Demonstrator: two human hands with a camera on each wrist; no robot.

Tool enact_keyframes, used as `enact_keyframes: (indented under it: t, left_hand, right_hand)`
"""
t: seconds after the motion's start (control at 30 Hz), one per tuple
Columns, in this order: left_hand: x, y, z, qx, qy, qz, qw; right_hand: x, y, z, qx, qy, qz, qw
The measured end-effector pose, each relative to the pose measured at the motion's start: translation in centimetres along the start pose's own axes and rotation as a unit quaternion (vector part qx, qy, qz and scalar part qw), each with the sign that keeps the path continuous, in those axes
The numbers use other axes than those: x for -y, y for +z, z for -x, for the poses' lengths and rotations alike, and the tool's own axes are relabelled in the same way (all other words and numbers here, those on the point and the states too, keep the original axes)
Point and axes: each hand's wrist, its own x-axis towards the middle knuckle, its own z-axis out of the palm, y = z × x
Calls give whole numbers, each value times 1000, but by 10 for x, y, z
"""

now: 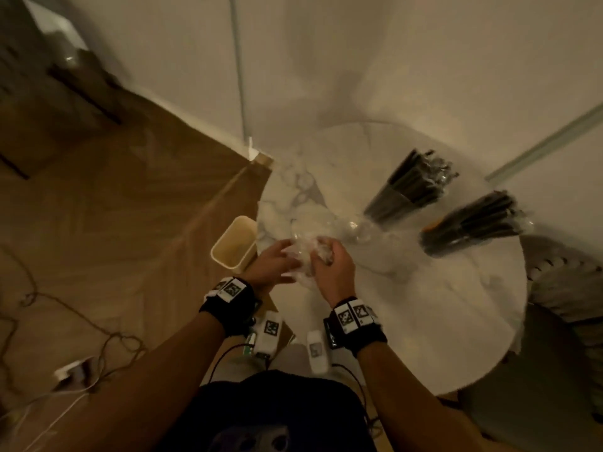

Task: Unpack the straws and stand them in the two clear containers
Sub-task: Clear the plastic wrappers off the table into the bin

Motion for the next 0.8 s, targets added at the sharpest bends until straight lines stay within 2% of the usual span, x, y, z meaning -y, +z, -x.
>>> enact_keyframes:
  t: [0.07,0.2,0.33,0.47,0.53,0.67,0.8]
  left_hand:
    - [4,-17,6,-27,8,13,1000]
    - [17,-69,11,-140,21,56,988]
    - [30,-120,9,-220,-21,88,971]
    - [31,-164,-15,-268,-18,58,961]
    - [31,-181,-33,-262,-28,61,963]
    - [23,-208,-66,-182,-70,85,977]
    - [13,-248,-105,-109,-99,103,984]
  right_hand:
    - [6,20,-6,64,-13,1,998]
    - [17,63,-8,200,-75,46,976]
    - [12,93,-2,245,-91,78,962]
    - [4,128,-10,271,-70,75,957]
    - [2,151,-16,280,-58,93,954]
    - [0,199,-26,240,-31,147,959]
    - [7,234,-43,204,-41,245,947]
